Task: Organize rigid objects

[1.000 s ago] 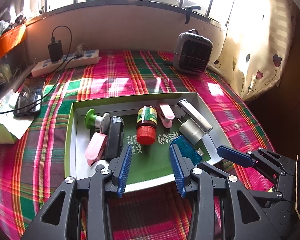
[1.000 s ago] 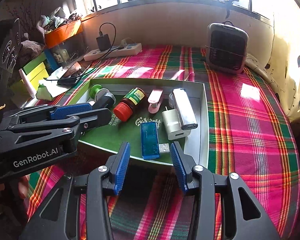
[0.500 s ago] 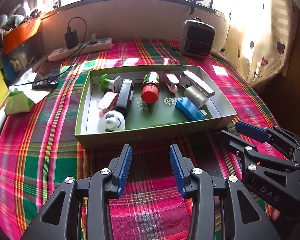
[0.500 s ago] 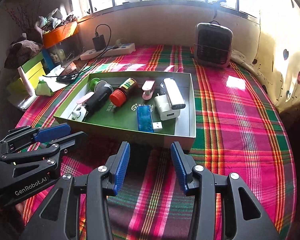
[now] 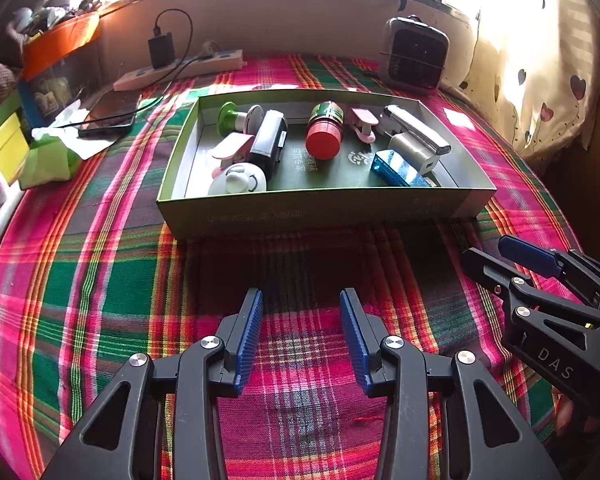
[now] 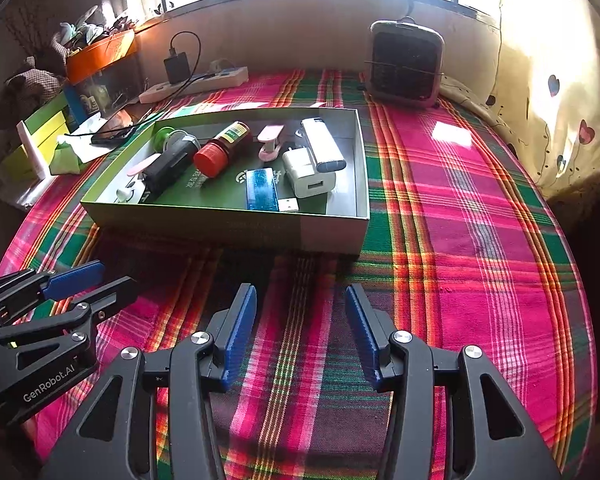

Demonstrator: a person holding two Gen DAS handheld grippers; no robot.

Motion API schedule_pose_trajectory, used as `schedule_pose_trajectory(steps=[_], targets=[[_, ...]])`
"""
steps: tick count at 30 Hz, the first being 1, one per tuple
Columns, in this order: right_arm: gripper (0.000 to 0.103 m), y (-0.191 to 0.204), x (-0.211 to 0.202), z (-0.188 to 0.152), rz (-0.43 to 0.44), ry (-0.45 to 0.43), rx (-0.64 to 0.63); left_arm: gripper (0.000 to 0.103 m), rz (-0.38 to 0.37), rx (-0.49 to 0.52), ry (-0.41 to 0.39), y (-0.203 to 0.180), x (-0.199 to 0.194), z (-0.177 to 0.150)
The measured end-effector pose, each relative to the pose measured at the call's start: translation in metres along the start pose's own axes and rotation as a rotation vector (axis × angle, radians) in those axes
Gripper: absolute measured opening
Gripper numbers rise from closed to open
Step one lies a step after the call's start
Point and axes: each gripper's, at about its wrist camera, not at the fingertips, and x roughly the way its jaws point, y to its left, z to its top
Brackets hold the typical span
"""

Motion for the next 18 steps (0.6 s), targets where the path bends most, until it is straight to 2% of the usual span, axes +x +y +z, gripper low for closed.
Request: schedule_pose_trajectory(steps=[9,18], targets=[[0.053,-0.004,0.006,-0.005,-0.031,0.024,0.013,0.049,0.052,0.018,-0.036,-0.013,0.001,-0.005],[0.058,-0.001,0.007,-0.005,-0.046,0.031,-0.010,0.049,0.067,0.014,-0.036,-0.013,0.001,-0.005]])
